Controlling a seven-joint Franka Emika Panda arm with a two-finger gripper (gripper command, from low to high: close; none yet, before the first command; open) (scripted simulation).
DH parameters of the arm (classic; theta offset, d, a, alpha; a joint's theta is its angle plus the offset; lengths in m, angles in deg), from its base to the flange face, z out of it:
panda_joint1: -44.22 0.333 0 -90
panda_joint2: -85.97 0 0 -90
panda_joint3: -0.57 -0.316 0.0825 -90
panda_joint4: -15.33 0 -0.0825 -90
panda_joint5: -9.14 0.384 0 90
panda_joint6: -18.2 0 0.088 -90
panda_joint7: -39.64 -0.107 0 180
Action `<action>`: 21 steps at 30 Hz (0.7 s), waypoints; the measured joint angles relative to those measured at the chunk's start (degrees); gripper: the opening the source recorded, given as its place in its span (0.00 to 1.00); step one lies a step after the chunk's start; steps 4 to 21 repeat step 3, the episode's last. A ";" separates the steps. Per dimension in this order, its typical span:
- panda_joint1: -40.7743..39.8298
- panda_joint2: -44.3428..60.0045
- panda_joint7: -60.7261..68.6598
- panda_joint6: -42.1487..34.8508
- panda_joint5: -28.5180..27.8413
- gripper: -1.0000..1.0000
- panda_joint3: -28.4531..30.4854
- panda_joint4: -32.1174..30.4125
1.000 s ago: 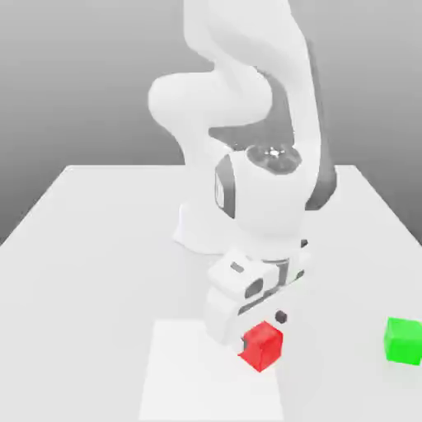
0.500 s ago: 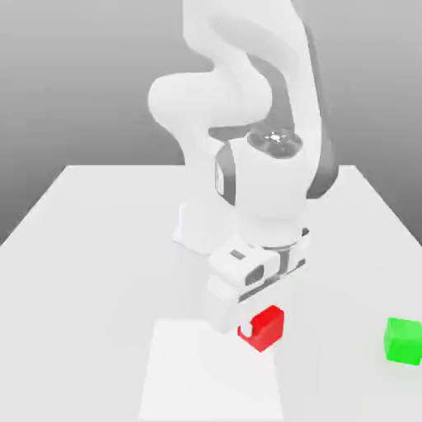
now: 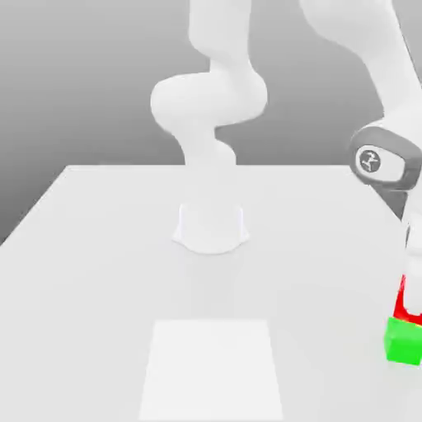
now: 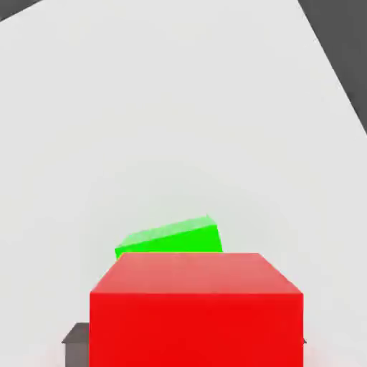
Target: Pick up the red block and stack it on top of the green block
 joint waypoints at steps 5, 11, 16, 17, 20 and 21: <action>0.00 0.00 0.00 0.00 0.00 1.00 0.00 0.00; 0.00 0.00 0.00 0.00 0.00 1.00 0.00 0.00; 0.00 0.00 0.00 0.00 0.00 1.00 0.00 0.00; 0.00 0.00 0.00 0.00 0.00 1.00 0.00 0.00; 0.00 0.00 0.00 0.00 0.00 1.00 0.00 0.00; 0.00 0.00 0.00 0.00 0.00 1.00 0.00 0.00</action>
